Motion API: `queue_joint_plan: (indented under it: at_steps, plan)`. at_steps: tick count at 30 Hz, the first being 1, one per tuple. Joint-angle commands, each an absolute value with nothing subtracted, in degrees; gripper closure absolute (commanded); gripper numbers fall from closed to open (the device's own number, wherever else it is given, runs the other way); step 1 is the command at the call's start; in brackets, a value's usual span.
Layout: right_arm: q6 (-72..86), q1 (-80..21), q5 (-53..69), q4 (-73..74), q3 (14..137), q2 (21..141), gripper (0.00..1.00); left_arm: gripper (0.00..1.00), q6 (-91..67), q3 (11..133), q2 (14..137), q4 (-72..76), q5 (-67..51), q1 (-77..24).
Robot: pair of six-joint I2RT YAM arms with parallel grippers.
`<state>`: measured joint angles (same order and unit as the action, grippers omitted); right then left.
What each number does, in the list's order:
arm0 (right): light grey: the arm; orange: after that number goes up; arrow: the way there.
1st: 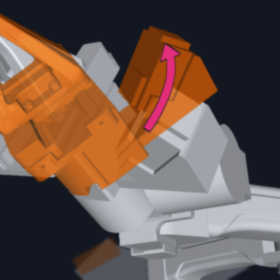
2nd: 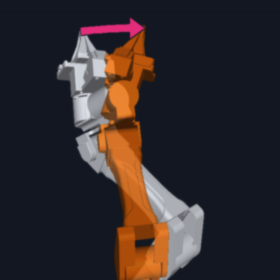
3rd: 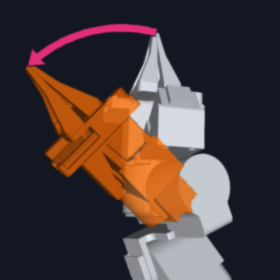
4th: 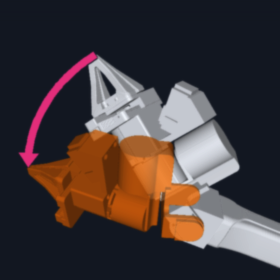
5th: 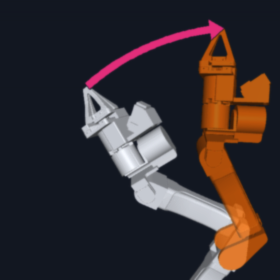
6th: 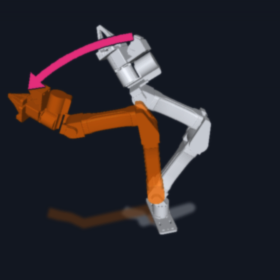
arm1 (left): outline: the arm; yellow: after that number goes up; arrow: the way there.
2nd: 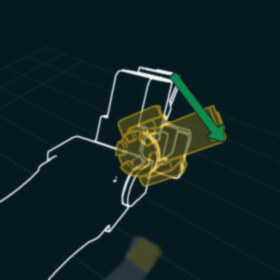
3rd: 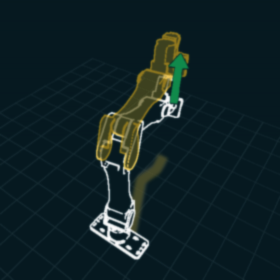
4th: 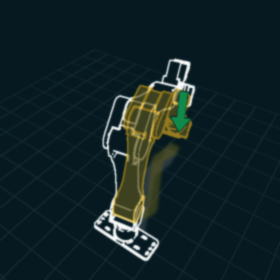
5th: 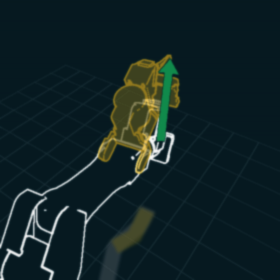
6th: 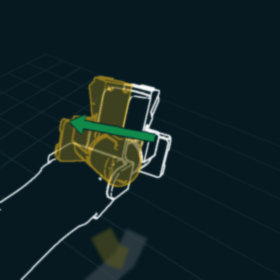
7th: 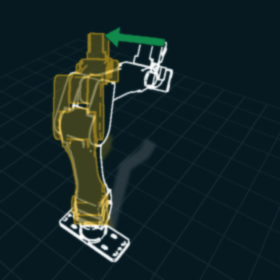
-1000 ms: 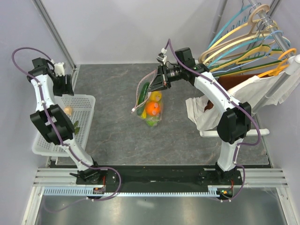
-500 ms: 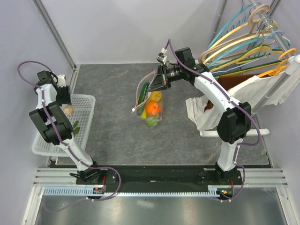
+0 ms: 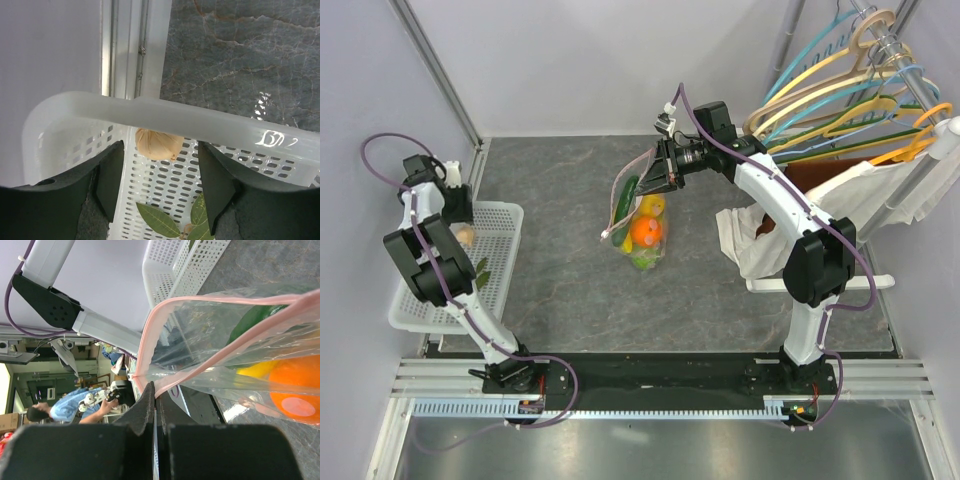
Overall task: Place the food in the zip-top bag and seal the zipper
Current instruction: Pick up the fake vegetable from the bin.
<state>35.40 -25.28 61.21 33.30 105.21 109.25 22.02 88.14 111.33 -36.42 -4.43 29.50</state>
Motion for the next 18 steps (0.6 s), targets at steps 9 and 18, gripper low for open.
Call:
queue_joint_plan:
  at_steps: [9,18]
  plan:
    - [35.68,-25.4,63.28,31.11,106.17,108.19,1.0,0.34,21.45,83.15,113.02,-31.38,-4.48,29.53]
    - [35.68,-25.49,63.28,31.29,106.17,108.46,1.0,0.32,21.53,82.27,114.17,-30.76,-4.22,29.44]
